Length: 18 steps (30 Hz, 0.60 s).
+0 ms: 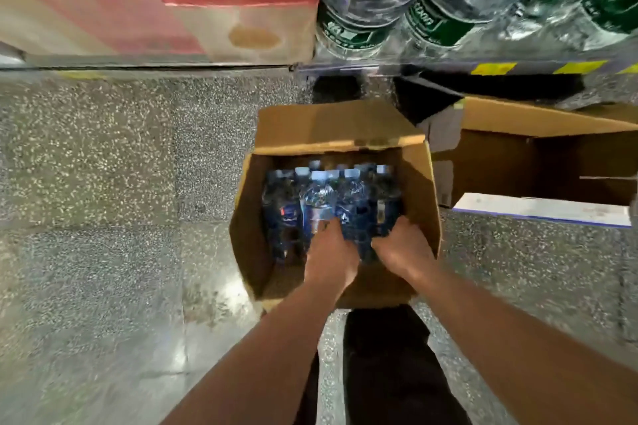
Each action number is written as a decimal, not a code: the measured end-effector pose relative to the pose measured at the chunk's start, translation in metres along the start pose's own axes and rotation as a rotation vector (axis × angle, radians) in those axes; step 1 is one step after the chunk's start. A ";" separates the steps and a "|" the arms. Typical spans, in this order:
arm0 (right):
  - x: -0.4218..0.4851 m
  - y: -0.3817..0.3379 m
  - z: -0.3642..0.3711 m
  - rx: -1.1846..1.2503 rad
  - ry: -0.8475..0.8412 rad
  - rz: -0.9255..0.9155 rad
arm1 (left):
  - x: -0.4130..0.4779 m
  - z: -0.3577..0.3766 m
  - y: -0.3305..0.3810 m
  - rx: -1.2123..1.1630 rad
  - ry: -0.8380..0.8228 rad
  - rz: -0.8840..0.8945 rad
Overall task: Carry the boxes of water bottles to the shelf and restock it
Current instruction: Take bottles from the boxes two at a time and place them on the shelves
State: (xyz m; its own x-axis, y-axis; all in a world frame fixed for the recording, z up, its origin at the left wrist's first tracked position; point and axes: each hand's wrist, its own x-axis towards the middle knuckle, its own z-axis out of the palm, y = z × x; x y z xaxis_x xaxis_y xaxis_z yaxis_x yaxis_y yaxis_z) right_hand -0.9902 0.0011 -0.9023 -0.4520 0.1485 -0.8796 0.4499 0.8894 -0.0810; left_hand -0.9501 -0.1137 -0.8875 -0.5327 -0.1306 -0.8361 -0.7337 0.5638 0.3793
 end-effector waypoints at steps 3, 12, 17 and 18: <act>0.034 0.015 0.015 0.071 0.018 0.012 | 0.035 0.029 -0.007 -0.090 0.012 -0.038; 0.068 0.030 0.015 0.283 0.034 0.066 | 0.078 0.059 -0.008 -0.359 0.040 -0.226; 0.080 0.028 0.009 0.389 -0.075 0.136 | 0.107 0.060 0.001 -0.617 -0.185 -0.362; 0.085 0.030 0.008 0.410 -0.105 0.146 | 0.115 0.063 0.001 -0.609 -0.187 -0.368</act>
State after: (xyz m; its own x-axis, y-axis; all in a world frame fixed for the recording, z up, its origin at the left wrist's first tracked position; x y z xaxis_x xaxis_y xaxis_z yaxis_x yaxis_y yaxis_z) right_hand -1.0094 0.0367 -0.9829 -0.2904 0.1960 -0.9366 0.7807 0.6145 -0.1135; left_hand -0.9850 -0.0764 -1.0082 -0.1661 -0.0525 -0.9847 -0.9844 -0.0494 0.1687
